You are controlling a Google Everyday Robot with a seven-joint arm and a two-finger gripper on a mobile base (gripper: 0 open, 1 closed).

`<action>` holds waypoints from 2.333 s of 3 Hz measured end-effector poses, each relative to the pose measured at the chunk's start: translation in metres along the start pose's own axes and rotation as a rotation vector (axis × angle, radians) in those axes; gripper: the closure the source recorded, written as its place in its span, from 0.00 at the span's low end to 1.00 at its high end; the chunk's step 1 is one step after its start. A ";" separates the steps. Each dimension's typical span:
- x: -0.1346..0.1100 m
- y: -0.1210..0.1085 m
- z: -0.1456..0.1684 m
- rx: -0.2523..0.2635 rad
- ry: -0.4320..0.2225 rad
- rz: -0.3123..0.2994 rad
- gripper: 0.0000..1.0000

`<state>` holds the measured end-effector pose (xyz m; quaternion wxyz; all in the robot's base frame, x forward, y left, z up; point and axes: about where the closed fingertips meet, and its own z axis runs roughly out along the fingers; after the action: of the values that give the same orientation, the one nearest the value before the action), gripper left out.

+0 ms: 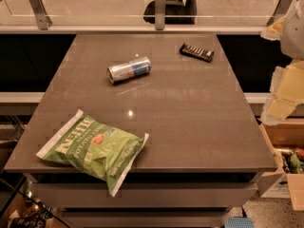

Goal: Place redbull can upright

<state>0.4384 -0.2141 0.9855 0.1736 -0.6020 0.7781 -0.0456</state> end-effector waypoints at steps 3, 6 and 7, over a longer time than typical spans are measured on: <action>-0.023 -0.030 -0.006 0.065 0.030 -0.083 0.00; -0.069 -0.052 0.018 0.131 -0.005 -0.309 0.00; -0.094 -0.059 0.029 0.120 -0.016 -0.384 0.00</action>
Offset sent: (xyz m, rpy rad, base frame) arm 0.0349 0.0079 0.0195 -0.0776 -0.0575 0.0368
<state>0.5224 -0.1367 0.9951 0.2034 -0.7283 0.6434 -0.1193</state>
